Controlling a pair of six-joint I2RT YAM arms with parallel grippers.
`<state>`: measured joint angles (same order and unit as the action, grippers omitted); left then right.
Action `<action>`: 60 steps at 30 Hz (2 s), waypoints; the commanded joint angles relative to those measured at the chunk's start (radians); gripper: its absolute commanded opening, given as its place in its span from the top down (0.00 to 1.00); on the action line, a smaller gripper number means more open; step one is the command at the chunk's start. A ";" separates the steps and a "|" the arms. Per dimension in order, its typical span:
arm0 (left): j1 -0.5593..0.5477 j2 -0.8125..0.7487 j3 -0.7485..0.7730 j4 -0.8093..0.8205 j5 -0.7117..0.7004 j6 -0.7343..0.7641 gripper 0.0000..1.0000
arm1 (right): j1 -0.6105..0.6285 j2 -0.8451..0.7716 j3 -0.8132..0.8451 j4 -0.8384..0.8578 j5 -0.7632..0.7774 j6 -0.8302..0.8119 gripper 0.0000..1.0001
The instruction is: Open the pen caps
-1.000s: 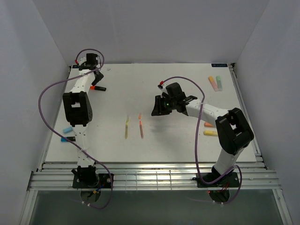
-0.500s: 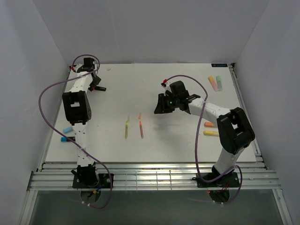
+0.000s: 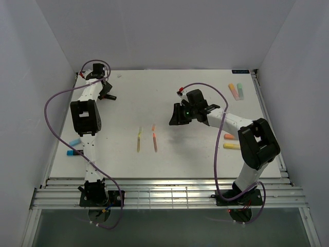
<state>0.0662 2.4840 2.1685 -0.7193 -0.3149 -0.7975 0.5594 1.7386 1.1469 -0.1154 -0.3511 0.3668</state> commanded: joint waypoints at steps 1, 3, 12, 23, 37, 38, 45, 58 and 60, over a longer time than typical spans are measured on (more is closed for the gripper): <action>0.001 0.036 0.050 -0.006 0.037 0.046 0.37 | -0.010 -0.053 -0.018 0.046 -0.017 -0.002 0.64; 0.003 0.049 0.063 -0.022 0.048 0.066 0.41 | -0.010 -0.056 -0.022 0.051 -0.019 0.001 0.64; -0.012 0.044 0.005 -0.020 0.068 0.191 0.57 | -0.015 -0.085 -0.036 0.065 -0.023 0.015 0.64; -0.037 -0.158 -0.223 0.112 0.166 0.202 0.86 | -0.013 -0.116 -0.088 0.091 -0.046 0.035 0.64; -0.293 -0.707 -0.585 0.121 0.221 0.170 1.00 | 0.088 -0.346 -0.270 0.260 -0.204 0.129 0.34; -0.316 -0.746 -0.654 0.130 0.224 0.155 1.00 | 0.106 -0.362 -0.276 0.273 -0.209 0.144 0.34; -0.503 -1.026 -0.874 0.118 0.203 0.110 1.00 | 0.175 -0.451 -0.380 0.465 -0.221 0.266 0.34; -0.611 -1.257 -1.095 0.169 0.189 -0.012 1.00 | 0.211 -0.395 -0.458 0.830 -0.221 0.500 0.34; -0.637 -1.257 -1.096 0.172 0.178 -0.023 1.00 | 0.212 -0.372 -0.443 0.838 -0.209 0.508 0.34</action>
<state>-0.5385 1.2514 1.0760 -0.5793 -0.1150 -0.7872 0.7624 1.3453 0.6697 0.6048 -0.5644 0.8307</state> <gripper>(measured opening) 0.407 0.660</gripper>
